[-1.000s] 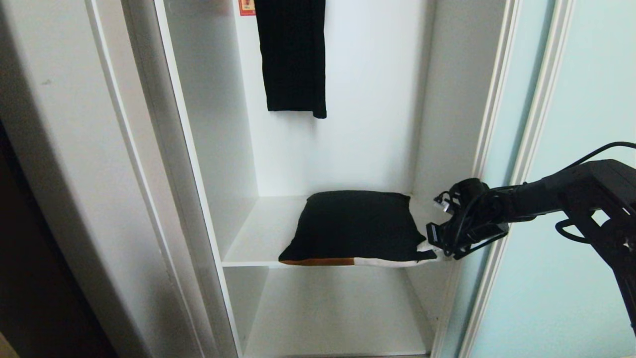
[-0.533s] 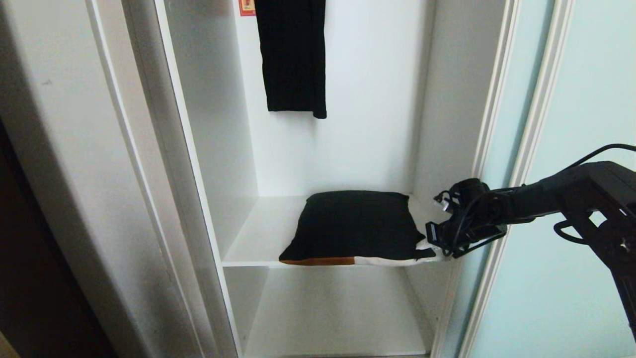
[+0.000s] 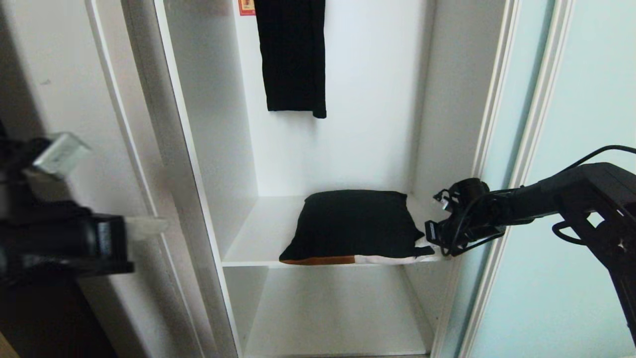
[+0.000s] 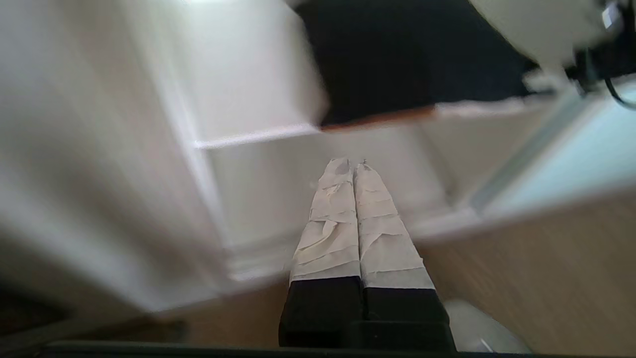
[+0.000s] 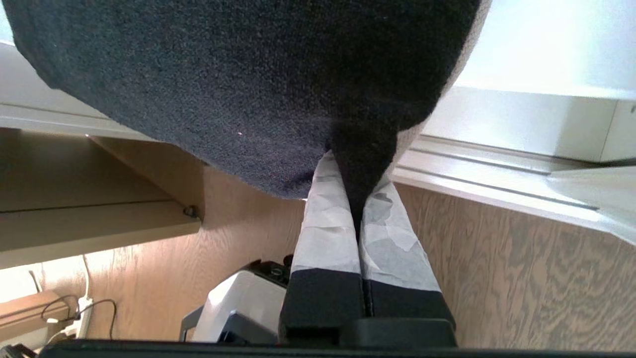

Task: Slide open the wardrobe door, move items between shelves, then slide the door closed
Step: Place the pillow on the lower shelf

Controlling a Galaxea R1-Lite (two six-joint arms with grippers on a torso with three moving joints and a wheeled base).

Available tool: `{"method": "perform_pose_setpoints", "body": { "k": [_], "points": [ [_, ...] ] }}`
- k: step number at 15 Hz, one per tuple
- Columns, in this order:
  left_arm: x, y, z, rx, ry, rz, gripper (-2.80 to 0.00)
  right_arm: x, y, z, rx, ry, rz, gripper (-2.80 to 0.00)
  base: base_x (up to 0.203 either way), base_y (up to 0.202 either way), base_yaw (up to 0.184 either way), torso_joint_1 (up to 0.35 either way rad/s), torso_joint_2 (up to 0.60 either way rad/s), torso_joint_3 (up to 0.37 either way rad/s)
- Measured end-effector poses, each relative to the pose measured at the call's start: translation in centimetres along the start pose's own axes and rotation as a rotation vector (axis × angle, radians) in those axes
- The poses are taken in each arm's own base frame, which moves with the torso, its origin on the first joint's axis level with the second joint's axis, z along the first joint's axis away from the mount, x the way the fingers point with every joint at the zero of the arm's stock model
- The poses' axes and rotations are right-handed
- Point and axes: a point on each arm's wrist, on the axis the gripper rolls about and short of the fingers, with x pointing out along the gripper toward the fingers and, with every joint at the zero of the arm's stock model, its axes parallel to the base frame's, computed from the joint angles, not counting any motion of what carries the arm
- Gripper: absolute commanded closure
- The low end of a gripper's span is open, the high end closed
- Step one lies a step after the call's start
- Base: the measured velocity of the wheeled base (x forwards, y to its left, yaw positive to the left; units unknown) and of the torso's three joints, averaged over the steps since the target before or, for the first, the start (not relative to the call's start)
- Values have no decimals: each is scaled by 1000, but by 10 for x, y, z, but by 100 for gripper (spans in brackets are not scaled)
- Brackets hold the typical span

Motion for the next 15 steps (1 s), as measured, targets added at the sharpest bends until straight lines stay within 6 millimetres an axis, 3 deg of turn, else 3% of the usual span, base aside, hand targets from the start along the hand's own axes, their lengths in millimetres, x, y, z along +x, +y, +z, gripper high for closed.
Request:
{"method": "perform_pose_setpoints", "body": {
  "k": [4,7,12,15],
  "points": [
    [112,2,11,-63,181,-130,0,1,-1,0,-12,-22,9,0,0,0,0,0,0,0],
    [184,7,2,-152,279,-161,0,4,-3,-1,-25,-42,38,0,0,0,0,0,0,0],
    [272,22,-33,-288,389,-134,0,3,-17,-3,-13,-61,58,0,0,0,0,0,0,0],
    [305,32,-51,-292,421,-117,0,3,-21,-3,-7,-57,74,0,0,0,0,0,0,0]
  ]
}}
